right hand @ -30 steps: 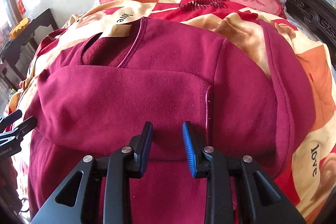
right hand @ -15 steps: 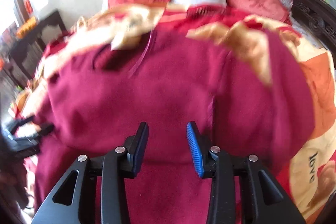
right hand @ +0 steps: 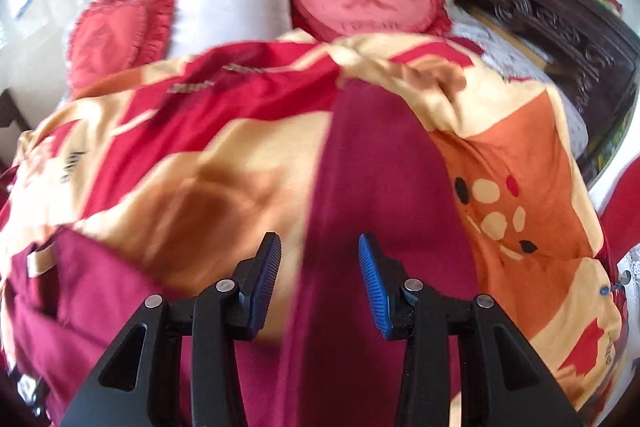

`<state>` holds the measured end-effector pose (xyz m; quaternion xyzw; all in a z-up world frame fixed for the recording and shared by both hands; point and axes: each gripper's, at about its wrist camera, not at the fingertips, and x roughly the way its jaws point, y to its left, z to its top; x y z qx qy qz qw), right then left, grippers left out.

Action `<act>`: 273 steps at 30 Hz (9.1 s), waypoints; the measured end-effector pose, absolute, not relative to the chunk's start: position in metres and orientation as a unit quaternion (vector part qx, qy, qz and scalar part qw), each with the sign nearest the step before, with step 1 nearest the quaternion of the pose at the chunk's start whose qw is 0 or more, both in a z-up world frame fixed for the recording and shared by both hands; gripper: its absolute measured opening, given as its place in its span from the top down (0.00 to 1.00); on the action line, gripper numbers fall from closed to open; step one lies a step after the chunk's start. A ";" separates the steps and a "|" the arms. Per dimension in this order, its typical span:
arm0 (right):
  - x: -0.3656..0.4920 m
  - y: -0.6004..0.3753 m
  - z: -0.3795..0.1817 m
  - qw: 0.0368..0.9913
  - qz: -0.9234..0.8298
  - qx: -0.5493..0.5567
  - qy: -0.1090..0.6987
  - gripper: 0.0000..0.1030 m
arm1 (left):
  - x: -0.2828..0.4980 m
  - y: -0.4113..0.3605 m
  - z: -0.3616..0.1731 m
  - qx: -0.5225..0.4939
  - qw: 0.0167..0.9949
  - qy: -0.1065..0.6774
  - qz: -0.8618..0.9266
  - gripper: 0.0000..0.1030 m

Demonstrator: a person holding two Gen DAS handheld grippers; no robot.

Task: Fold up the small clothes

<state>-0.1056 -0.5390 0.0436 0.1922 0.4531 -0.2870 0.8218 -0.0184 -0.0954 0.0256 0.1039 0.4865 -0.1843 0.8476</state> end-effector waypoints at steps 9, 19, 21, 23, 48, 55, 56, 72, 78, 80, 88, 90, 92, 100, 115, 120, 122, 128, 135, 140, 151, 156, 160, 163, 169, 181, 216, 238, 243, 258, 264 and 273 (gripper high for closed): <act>-0.143 -0.544 0.084 0.868 -0.209 0.239 0.381 1.00 | -0.019 -0.080 0.049 0.084 0.863 0.463 -0.182 0.06; -0.156 -0.414 0.180 0.927 0.050 0.222 0.299 1.00 | -0.015 -0.037 0.086 0.027 0.890 0.429 -0.151 0.06; -0.148 -0.376 0.179 0.927 0.086 0.200 0.304 1.00 | -0.013 -0.028 0.089 0.014 0.891 0.430 -0.144 0.06; -0.138 -0.335 0.162 0.923 0.112 0.173 0.326 1.00 | -0.012 -0.019 0.089 0.003 0.890 0.434 -0.139 0.06; -0.212 -0.268 0.074 0.876 0.037 0.189 0.443 0.83 | -0.151 -0.015 0.057 -0.009 0.815 0.534 -0.224 0.06; -0.227 -0.264 0.077 0.866 0.020 0.215 0.452 0.83 | -0.181 -0.018 0.045 -0.011 0.799 0.547 -0.250 0.06; -0.227 -0.263 0.078 0.866 0.019 0.214 0.452 0.83 | -0.184 -0.018 0.044 -0.014 0.796 0.549 -0.253 0.06; -0.228 -0.246 0.084 0.865 0.020 0.205 0.457 0.83 | -0.192 -0.012 0.046 -0.012 0.797 0.546 -0.258 0.06; -0.229 -0.249 0.082 0.864 0.018 0.209 0.458 0.83 | -0.189 -0.016 0.047 -0.008 0.798 0.545 -0.256 0.06; -0.229 -0.250 0.080 0.863 0.018 0.211 0.459 0.83 | -0.189 -0.017 0.046 -0.007 0.798 0.546 -0.254 0.06; -0.231 -0.258 0.079 0.866 0.015 0.212 0.452 0.83 | -0.147 -0.009 0.065 -0.026 0.819 0.513 -0.256 0.06; -0.233 -0.263 0.078 0.867 0.015 0.217 0.448 0.83 | -0.127 -0.011 0.072 -0.031 0.828 0.499 -0.254 0.06; -0.235 -0.270 0.075 0.866 0.015 0.226 0.446 0.83 | -0.106 -0.017 0.077 -0.031 0.836 0.487 -0.253 0.06; -0.251 -0.307 0.066 0.861 0.003 0.264 0.434 0.83 | -0.027 -0.066 0.081 0.016 0.854 0.453 -0.255 0.20; -0.268 -0.365 0.064 0.863 -0.040 0.306 0.399 0.83 | 0.003 -0.086 0.101 0.049 0.839 0.451 -0.300 0.89; -0.264 -0.390 0.080 0.882 -0.082 0.274 0.374 0.79 | 0.027 -0.074 0.103 0.054 0.861 0.448 -0.234 0.89; -0.252 -0.409 0.080 0.880 -0.115 0.264 0.377 0.73 | 0.029 -0.074 0.092 0.055 0.854 0.462 -0.232 0.89; -0.192 -0.440 0.067 0.877 -0.125 0.247 0.393 0.64 | 0.022 -0.079 0.082 0.060 0.850 0.467 -0.239 0.89; -0.164 -0.444 0.056 0.876 -0.101 0.237 0.407 1.00 | 0.019 -0.089 0.088 0.053 0.842 0.471 -0.259 0.80; -0.167 -0.474 0.047 0.865 -0.143 0.255 0.408 1.00 | 0.020 -0.103 0.063 0.085 0.840 0.483 -0.232 0.71; -0.208 -0.412 0.045 0.863 -0.111 0.176 0.461 0.91 | 0.014 -0.103 0.053 0.092 0.842 0.483 -0.222 0.61; -0.219 -0.428 0.019 0.849 -0.141 0.200 0.467 0.91 | 0.004 -0.098 0.052 0.103 0.840 0.489 -0.211 0.46; -0.240 -0.425 0.051 0.865 -0.146 0.212 0.431 0.90 | -0.018 -0.080 0.066 0.098 0.846 0.476 -0.219 0.31; -0.256 -0.418 0.058 0.865 -0.100 0.256 0.420 0.81 | -0.038 -0.065 0.070 0.089 0.846 0.474 -0.227 0.28; -0.246 -0.396 0.021 0.843 -0.096 0.249 0.467 0.72 | -0.076 -0.044 0.061 0.076 0.830 0.498 -0.241 0.28; -0.267 -0.409 0.026 0.843 -0.127 0.287 0.437 1.00 | -0.136 -0.003 0.055 0.070 0.820 0.516 -0.238 0.28; -0.455 -0.339 0.026 0.828 -0.016 0.314 0.464 0.70 | -0.252 0.018 0.021 0.030 0.751 0.590 -0.295 0.48; -0.474 -0.291 0.039 0.837 0.030 0.284 0.467 1.00 | -0.265 0.069 0.056 0.081 0.786 0.540 -0.289 0.94; -0.468 -0.301 0.025 0.822 0.029 0.309 0.478 1.00 | -0.271 0.056 0.050 0.125 0.796 0.525 -0.275 0.92; -0.457 -0.296 0.022 0.811 0.033 0.302 0.500 0.93 | -0.270 0.058 0.036 0.130 0.791 0.539 -0.257 0.62; -0.456 -0.296 0.022 0.810 0.034 0.299 0.503 0.93 | -0.271 0.055 0.034 0.134 0.787 0.543 -0.259 0.56; -0.455 -0.295 0.022 0.810 0.036 0.298 0.504 0.92 | -0.268 0.060 0.029 0.102 0.771 0.567 -0.272 0.54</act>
